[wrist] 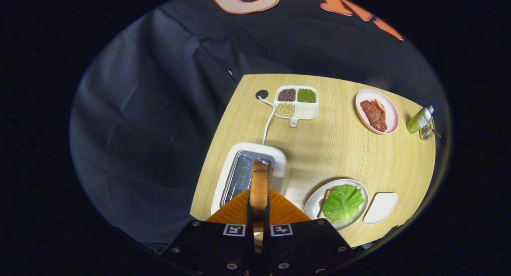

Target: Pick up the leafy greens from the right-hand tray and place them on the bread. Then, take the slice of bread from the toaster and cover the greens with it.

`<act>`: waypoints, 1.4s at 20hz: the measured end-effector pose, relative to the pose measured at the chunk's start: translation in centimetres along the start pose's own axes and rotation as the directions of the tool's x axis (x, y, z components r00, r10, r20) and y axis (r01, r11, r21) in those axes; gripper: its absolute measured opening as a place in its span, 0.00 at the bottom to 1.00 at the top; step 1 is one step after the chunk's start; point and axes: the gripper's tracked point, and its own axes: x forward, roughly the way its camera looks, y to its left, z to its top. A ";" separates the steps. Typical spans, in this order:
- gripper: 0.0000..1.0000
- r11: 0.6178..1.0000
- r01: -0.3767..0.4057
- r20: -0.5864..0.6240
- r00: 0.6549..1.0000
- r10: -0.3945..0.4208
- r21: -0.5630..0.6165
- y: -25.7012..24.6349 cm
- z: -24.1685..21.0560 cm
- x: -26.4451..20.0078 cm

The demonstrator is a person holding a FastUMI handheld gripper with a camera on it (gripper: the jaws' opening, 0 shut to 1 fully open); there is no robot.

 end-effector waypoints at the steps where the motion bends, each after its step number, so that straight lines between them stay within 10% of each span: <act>1: 0.08 0.999 -0.021 0.014 1.000 0.021 0.024 -0.4 0.2 -0.9; 13: 0.08 0.966 -0.166 0.105 0.983 0.147 0.198 -10.1 -1.4 -5.1; 28: 0.08 0.891 -0.195 0.027 0.979 0.202 0.410 -20.8 -11.9 4.0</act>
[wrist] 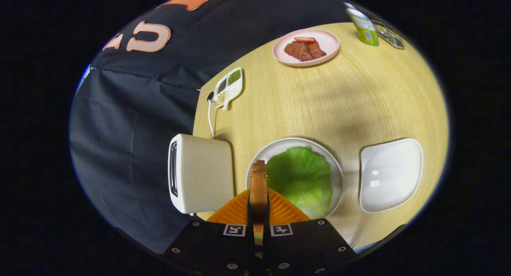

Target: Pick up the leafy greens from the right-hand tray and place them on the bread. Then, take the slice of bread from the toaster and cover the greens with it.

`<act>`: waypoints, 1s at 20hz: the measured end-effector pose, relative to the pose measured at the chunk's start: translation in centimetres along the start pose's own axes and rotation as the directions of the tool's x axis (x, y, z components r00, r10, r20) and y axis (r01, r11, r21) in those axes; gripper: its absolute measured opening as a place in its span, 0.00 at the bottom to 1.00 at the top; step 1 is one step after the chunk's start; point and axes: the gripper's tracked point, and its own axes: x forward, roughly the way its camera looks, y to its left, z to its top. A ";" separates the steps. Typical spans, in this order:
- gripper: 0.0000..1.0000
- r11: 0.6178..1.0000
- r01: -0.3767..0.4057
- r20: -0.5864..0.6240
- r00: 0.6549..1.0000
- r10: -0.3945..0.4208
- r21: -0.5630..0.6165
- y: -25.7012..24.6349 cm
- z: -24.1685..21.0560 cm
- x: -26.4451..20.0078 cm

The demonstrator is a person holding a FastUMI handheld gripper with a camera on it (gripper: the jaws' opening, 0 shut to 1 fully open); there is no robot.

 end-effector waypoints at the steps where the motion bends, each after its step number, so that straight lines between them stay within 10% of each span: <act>1: 0.08 1.000 -0.002 -0.001 1.000 0.002 0.023 -0.7 -0.4 0.6; 11: 0.23 0.987 0.145 0.071 0.988 -0.140 -0.074 -4.4 0.2 1.1; 20: 0.45 0.910 0.319 0.358 0.909 -0.215 -0.263 -3.1 6.1 -5.9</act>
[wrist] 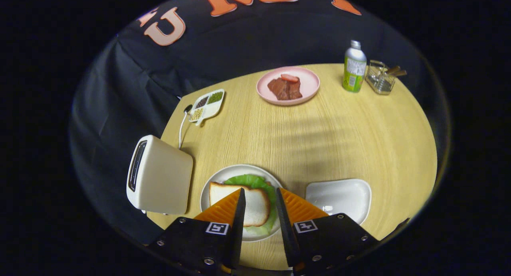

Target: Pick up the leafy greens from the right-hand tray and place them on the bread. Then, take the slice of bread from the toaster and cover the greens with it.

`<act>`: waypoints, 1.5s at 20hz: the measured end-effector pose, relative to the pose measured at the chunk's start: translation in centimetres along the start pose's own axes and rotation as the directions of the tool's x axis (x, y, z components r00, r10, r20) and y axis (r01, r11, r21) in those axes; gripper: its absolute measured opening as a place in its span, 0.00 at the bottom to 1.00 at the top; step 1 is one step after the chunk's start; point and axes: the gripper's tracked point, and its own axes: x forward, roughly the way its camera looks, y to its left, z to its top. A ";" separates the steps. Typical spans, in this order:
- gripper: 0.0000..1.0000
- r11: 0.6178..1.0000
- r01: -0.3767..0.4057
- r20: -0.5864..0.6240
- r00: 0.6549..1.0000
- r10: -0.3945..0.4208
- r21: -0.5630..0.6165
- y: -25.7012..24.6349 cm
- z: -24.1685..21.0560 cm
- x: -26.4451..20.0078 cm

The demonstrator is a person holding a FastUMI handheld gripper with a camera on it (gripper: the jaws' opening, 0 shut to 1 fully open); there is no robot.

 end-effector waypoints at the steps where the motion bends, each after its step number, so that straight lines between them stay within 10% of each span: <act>1: 0.45 1.000 0.010 0.054 0.999 -0.008 -0.030 0.2 1.4 -1.0; 9: 0.55 0.978 0.114 0.457 0.889 -0.020 -0.177 2.6 12.1 -11.3; 24: 0.83 0.937 0.337 0.901 0.430 -0.062 -0.096 5.0 22.4 -30.4; 30: 0.88 0.933 0.350 0.923 0.379 -0.062 -0.081 4.8 22.4 -31.0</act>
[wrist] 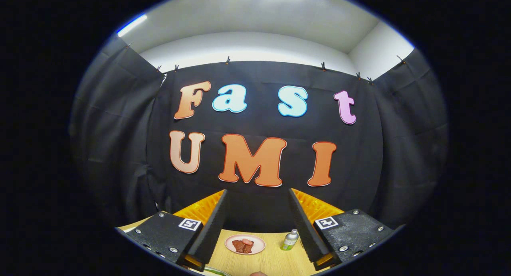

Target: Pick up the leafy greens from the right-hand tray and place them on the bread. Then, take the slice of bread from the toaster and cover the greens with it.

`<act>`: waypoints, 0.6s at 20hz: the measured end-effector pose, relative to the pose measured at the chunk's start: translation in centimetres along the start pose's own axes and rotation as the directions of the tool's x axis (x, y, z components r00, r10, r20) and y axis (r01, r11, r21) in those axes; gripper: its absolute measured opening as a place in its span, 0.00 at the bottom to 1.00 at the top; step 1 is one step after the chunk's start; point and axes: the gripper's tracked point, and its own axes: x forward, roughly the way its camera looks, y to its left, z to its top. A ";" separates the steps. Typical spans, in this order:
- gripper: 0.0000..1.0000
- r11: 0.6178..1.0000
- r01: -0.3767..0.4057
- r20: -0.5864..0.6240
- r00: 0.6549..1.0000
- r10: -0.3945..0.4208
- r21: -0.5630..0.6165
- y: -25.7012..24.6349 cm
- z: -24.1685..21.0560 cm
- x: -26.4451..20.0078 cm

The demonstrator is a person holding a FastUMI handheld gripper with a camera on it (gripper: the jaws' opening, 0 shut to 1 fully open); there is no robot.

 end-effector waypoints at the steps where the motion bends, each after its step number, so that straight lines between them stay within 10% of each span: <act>1: 0.88 1.000 -0.001 0.010 1.000 0.000 0.005 -0.1 0.0 0.1; 12: 0.88 1.000 0.011 0.012 1.000 -0.011 -0.001 -1.3 -2.0 -0.5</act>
